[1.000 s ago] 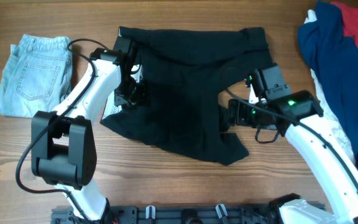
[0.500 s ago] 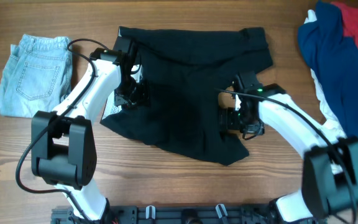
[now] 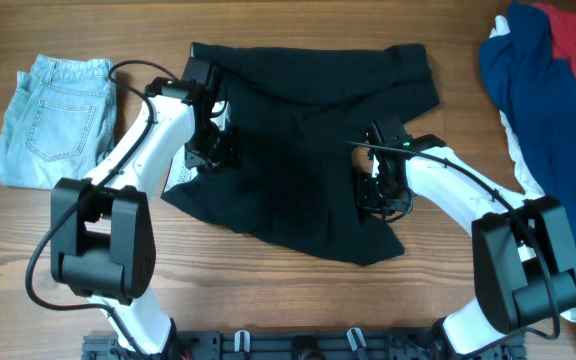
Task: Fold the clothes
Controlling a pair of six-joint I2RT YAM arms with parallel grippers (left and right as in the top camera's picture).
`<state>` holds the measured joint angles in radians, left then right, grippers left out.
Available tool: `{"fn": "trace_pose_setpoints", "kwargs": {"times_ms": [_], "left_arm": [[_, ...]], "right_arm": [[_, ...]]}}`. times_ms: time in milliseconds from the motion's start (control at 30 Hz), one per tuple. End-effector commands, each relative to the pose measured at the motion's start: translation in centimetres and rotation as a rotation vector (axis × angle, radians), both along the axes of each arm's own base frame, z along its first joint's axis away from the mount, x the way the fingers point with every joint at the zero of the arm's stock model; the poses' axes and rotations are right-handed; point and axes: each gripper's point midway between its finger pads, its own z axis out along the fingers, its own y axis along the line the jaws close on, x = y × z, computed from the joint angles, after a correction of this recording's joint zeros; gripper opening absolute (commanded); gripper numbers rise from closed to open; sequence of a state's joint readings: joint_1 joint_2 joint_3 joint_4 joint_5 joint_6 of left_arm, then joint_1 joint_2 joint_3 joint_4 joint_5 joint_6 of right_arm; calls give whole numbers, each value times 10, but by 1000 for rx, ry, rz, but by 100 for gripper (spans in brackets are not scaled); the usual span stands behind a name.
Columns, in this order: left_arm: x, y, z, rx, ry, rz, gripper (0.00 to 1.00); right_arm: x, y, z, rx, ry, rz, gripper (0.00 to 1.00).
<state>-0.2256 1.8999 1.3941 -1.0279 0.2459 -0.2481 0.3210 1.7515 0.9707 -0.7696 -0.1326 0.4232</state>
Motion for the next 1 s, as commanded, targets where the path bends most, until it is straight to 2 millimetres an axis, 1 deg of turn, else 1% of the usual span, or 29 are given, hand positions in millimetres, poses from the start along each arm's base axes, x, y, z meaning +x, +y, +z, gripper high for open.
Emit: {"fn": "trace_pose_setpoints", "kwargs": {"times_ms": [0, 133, 233, 300, 367, 467, 533, 567, 633, 667, 733, 800, 833, 867, 933, 967], "left_arm": [[-10, -3, -23, -8, 53, -4, 36], [-15, -10, -39, -6, 57, -27, 36], [-15, -16, -49, -6, 52, -43, 35], [-17, -18, -55, -4, 51, -50, 32], [-18, -16, -61, 4, 55, -50, 30], [-20, -7, -70, 54, 51, -32, 29], [-21, -2, -75, 78, 47, -23, 29], [-24, -1, -79, 79, 48, -23, 29], [-27, 0, -83, 80, 51, -16, 29], [-28, 0, -86, 81, 55, 6, 29], [-26, 0, -87, 78, 49, 26, 29], [-18, -3, -87, 69, 20, 53, 30], [-10, -5, -87, 59, -9, 62, 31], [-4, -7, -86, 50, -32, 80, 34], [3, -9, -85, 41, -55, 101, 37], [4, -9, -85, 39, -57, 102, 38]], "right_arm": [[-4, -11, -4, -66, 16, -55, 4], [-3, -20, 8, -110, -15, -79, 4], [-3, -30, 25, -152, -48, -125, 4], [-3, -42, 42, -205, -84, -171, 4], [-4, -59, 60, -274, -127, -237, 4], [-9, -89, 87, -374, -202, -364, 4], [-11, -102, 102, -398, -251, -414, 4], [-10, -105, 107, -393, -271, -424, 4], [-10, -109, 114, -397, -293, -416, 4], [-12, -115, 117, -413, -300, -422, 5], [-13, -121, 118, -436, -296, -428, 5], [-13, -131, 119, -467, -295, -447, 4], [-13, -137, 119, -471, -296, -467, 5], [-12, -140, 119, -465, -294, -479, 11], [-11, -139, 116, -430, -274, -448, 23], [-13, -137, 114, -415, -257, -415, 24]]}}
